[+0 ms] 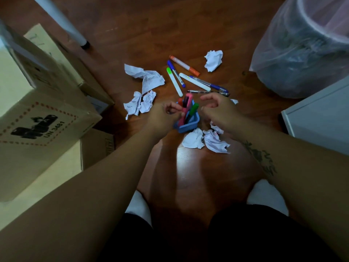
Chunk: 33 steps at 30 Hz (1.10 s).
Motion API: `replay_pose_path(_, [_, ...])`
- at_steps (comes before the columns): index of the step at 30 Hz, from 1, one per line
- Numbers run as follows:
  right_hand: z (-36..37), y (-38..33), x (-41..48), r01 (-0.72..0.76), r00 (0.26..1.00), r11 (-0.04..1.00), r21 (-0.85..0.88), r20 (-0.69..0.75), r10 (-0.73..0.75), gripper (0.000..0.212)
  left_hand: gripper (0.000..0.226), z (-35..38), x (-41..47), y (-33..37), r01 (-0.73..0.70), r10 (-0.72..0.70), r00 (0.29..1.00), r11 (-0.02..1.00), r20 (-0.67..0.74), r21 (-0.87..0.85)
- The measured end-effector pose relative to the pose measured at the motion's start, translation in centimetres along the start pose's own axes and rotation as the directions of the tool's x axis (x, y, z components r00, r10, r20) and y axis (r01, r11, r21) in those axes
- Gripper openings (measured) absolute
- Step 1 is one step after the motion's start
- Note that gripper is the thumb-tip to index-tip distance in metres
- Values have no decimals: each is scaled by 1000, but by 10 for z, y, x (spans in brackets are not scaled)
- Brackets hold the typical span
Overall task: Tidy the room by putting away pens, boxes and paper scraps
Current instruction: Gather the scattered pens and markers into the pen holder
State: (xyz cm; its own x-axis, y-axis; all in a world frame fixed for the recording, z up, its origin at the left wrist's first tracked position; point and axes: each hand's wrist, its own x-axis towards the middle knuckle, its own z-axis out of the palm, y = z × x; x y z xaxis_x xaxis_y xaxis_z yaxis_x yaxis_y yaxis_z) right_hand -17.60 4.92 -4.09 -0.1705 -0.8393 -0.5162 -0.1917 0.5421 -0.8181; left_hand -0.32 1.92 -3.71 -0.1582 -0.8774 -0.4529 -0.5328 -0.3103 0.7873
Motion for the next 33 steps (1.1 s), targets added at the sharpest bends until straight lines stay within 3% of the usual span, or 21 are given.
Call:
replay_pose_path(6, [-3, 0, 22, -36, 998, 994, -105, -57, 31, 30, 14, -7, 13, 5, -37, 42, 998, 994, -51, 101])
replay_pose_path(15, [-20, 20, 51, -34, 992, 924, -381, -122, -13, 23, 25, -23, 56, 4, -26, 25, 978, 1000, -206, -1])
replay_pose_path(21, [-16, 14, 81, 2, 995, 645, -764, -64, -78, 35, 16, -18, 99, -12, 95, -81, 986, 991, -144, 94])
replay_pose_path(27, [-13, 17, 96, 112, 951, 365, -924, -7, -310, 33, 23, -4, 132, -18, 192, -181, 977, 976, -112, 100])
replay_pose_path(30, [-10, 20, 102, 94, 960, 309, -946, 5, -279, 34, 28, 4, 146, -16, 222, -212, 970, 972, -120, 77])
replay_pose_path(33, [-12, 26, 105, 60, 977, 322, -945, -11, -214, 40, 33, 10, 157, -13, 223, -200, 971, 956, -130, 191])
